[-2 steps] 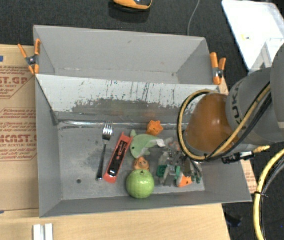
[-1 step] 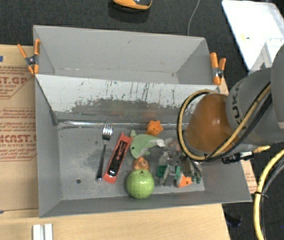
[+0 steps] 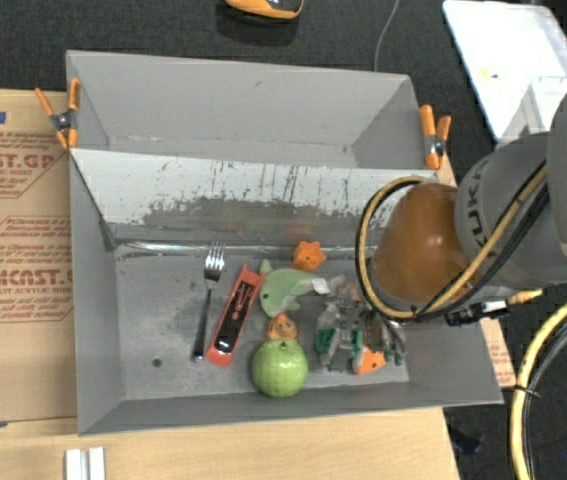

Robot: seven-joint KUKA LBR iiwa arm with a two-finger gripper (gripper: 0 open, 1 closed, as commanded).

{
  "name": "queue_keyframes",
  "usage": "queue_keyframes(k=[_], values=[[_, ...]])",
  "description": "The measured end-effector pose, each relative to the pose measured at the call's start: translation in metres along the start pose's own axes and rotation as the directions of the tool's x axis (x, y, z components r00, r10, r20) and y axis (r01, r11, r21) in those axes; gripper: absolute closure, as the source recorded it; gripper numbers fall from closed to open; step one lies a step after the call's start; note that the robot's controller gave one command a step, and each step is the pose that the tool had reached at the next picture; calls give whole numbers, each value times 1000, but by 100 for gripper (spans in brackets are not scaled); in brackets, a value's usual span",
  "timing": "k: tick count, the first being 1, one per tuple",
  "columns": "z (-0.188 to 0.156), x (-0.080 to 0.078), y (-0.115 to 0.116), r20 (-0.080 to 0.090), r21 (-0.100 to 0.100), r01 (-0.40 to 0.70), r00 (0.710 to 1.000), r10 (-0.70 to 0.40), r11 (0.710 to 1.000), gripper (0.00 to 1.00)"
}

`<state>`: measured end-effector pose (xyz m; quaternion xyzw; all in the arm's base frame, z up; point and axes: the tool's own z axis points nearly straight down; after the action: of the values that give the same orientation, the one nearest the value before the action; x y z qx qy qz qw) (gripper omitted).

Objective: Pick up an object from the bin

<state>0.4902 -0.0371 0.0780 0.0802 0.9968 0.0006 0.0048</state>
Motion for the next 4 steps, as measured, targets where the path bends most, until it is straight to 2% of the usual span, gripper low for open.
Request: queue_keyframes(k=[2, 3, 4], values=[[-36, 1, 1, -2, -1, 1, 1000, -1, 1000, 100], [-65, 1, 1, -4, -2, 1, 1000, -1, 1000, 100], [-124, 1, 2, -7, -2, 2, 1000, -2, 1000, 100]])
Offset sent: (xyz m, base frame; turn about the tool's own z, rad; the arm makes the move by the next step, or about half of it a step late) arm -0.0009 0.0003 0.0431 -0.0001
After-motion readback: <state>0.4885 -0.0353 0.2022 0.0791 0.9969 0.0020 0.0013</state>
